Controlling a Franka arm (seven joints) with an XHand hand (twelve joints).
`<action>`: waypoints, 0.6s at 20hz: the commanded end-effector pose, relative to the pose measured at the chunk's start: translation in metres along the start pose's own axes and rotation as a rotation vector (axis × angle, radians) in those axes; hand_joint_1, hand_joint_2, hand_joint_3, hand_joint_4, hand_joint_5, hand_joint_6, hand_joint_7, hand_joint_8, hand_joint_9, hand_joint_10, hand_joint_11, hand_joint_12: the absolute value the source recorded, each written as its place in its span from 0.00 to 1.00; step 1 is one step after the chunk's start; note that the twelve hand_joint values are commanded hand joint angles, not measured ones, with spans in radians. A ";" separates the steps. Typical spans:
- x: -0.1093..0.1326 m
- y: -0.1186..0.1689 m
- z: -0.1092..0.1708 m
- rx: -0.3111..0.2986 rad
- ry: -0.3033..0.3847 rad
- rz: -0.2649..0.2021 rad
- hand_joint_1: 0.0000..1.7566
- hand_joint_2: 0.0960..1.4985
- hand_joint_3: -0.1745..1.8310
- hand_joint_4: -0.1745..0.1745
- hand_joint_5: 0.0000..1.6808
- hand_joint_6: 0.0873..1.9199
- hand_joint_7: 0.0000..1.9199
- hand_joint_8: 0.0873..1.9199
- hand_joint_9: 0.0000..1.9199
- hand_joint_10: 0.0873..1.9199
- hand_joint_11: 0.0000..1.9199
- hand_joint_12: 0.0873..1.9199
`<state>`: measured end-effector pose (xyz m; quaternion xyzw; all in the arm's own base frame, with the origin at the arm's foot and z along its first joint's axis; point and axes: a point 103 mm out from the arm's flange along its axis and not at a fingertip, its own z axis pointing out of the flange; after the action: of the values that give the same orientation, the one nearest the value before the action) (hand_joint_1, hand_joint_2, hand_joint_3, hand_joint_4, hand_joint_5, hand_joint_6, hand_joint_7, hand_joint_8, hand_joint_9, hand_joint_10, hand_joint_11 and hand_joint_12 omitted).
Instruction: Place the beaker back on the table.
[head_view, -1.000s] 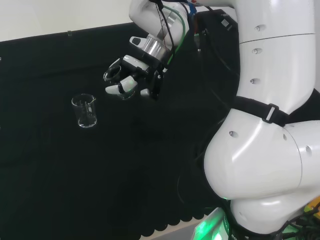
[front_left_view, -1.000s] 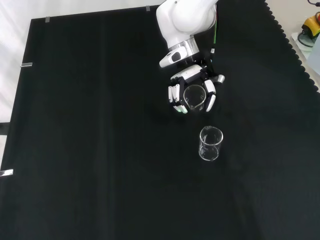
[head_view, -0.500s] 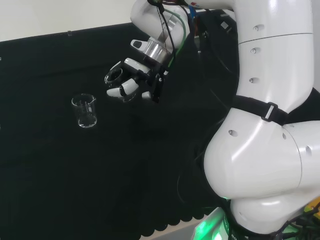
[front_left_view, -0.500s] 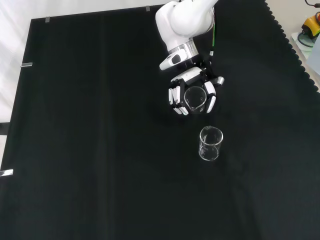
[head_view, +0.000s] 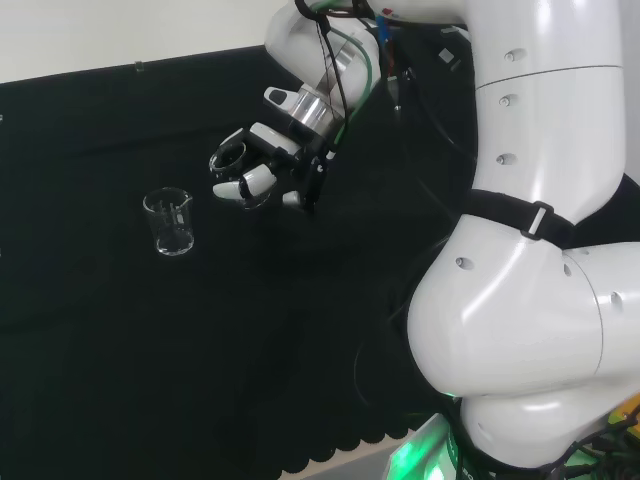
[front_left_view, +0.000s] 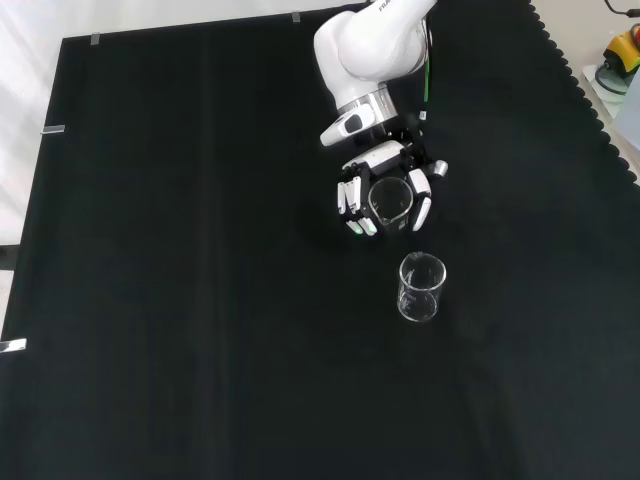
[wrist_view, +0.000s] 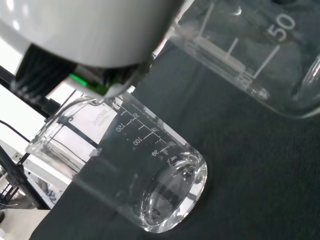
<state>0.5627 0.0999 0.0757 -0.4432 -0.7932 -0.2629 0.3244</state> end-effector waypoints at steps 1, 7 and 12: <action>-0.005 0.001 0.004 -0.005 0.004 -0.001 0.82 0.26 0.52 0.00 0.81 0.30 0.83 0.10 0.73 0.19 0.54 0.38; -0.011 0.001 0.008 -0.005 0.002 0.010 0.82 0.26 0.52 0.00 0.81 0.30 0.83 0.10 0.73 0.19 0.54 0.39; -0.015 0.000 0.010 -0.010 0.008 0.020 0.82 0.27 0.52 0.00 0.81 0.30 0.83 0.10 0.73 0.18 0.54 0.39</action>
<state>0.5657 0.0997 0.0617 -0.4482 -0.7887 -0.2646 0.3273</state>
